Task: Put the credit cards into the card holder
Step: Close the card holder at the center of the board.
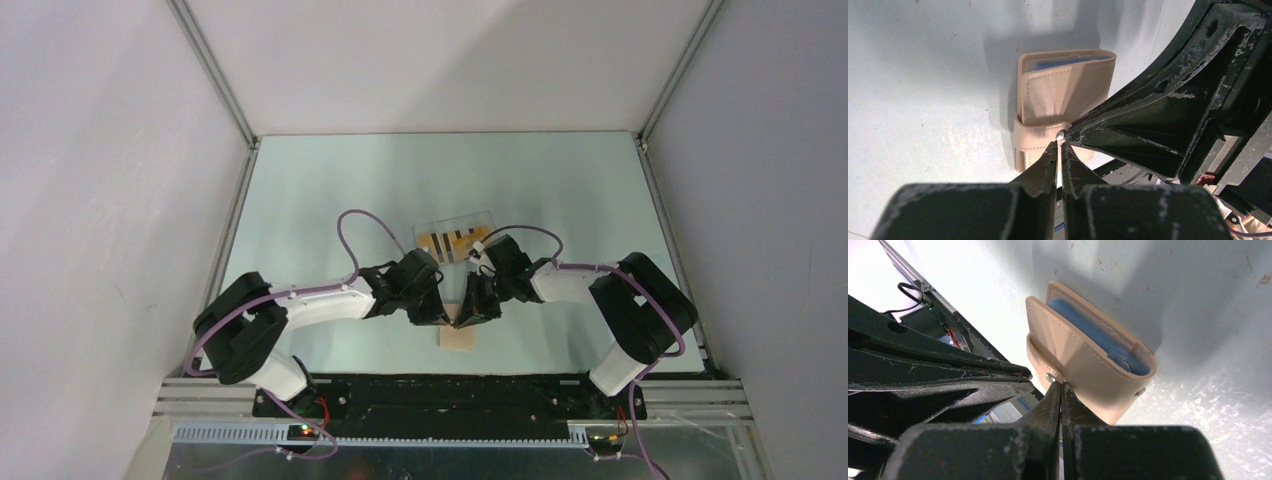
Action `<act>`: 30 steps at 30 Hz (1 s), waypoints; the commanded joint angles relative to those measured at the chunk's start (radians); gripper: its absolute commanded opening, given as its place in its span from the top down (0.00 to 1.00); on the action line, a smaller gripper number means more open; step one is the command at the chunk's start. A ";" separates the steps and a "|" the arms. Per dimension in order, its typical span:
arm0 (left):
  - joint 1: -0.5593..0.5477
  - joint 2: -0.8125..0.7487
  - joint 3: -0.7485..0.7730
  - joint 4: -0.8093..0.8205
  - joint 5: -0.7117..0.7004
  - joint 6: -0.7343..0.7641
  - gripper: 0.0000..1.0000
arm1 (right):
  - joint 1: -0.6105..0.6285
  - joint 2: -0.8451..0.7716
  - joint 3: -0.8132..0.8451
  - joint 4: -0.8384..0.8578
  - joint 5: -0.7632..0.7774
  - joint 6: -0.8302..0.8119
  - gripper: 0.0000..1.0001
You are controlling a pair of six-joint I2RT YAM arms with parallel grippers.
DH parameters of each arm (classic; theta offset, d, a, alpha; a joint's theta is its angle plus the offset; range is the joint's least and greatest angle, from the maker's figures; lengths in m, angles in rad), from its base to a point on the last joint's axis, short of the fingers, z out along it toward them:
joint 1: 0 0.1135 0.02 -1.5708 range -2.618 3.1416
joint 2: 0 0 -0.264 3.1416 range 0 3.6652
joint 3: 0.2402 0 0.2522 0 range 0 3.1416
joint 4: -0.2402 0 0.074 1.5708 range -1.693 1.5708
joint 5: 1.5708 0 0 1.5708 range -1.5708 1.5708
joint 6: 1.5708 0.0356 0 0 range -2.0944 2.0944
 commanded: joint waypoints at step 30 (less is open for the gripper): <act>-0.020 0.090 0.089 -0.086 -0.054 -0.006 0.93 | 0.027 0.065 0.017 0.066 0.022 0.013 1.00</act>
